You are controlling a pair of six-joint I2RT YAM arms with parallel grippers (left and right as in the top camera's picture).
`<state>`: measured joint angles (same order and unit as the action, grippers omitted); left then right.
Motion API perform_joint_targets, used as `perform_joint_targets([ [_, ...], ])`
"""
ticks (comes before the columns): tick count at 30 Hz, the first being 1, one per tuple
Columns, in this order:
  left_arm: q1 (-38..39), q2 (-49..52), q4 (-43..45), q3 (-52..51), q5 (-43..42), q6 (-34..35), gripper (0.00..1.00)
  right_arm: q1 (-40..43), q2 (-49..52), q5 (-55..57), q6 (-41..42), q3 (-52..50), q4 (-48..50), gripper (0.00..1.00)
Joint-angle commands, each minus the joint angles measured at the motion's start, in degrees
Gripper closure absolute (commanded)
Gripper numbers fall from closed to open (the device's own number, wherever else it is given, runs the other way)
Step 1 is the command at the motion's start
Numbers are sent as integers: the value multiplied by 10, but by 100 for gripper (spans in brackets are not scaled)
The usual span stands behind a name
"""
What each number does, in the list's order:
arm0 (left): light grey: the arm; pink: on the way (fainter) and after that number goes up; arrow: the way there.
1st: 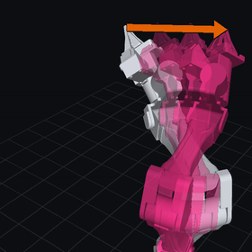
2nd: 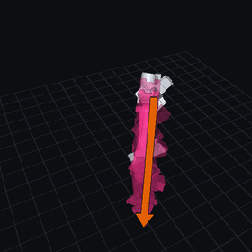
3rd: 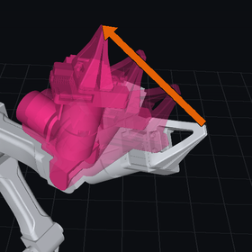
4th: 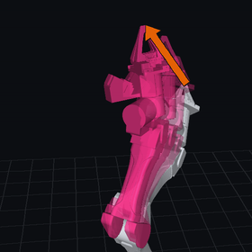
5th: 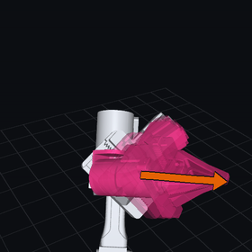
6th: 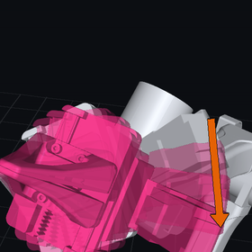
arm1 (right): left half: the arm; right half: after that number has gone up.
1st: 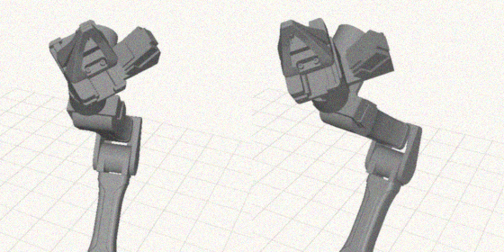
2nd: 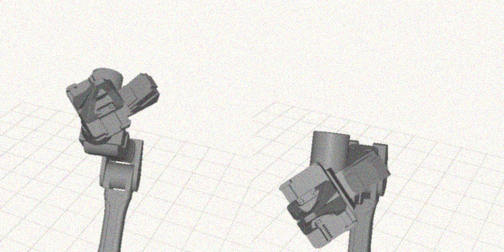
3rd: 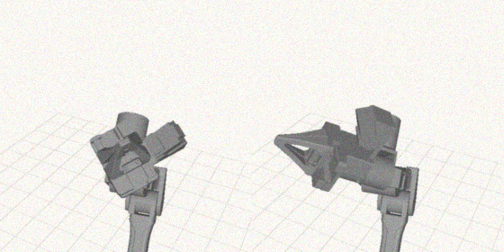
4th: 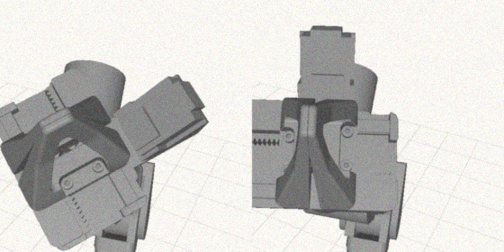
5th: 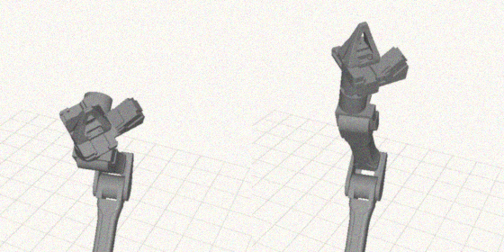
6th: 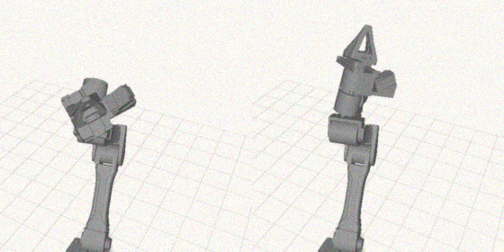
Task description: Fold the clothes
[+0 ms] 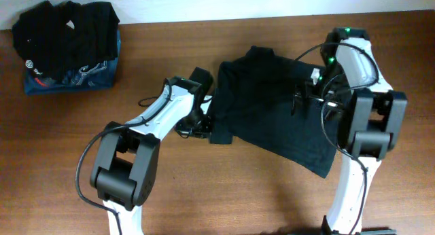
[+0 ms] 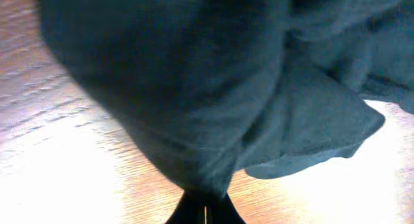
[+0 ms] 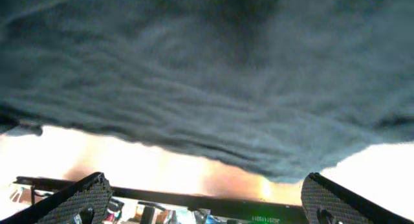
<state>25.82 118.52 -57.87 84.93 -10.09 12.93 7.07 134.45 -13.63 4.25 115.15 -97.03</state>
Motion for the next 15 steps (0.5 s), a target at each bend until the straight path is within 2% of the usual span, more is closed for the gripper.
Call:
perform_joint_targets([
  [1, -14, -2, -18, 11, 26, -13, 99, 0, -59, 17, -4, -2, 1, 1],
  [15, -87, -2, -120, 17, 238, -2, 99, 0, -64, 23, 7, -5, 0, 1],
])
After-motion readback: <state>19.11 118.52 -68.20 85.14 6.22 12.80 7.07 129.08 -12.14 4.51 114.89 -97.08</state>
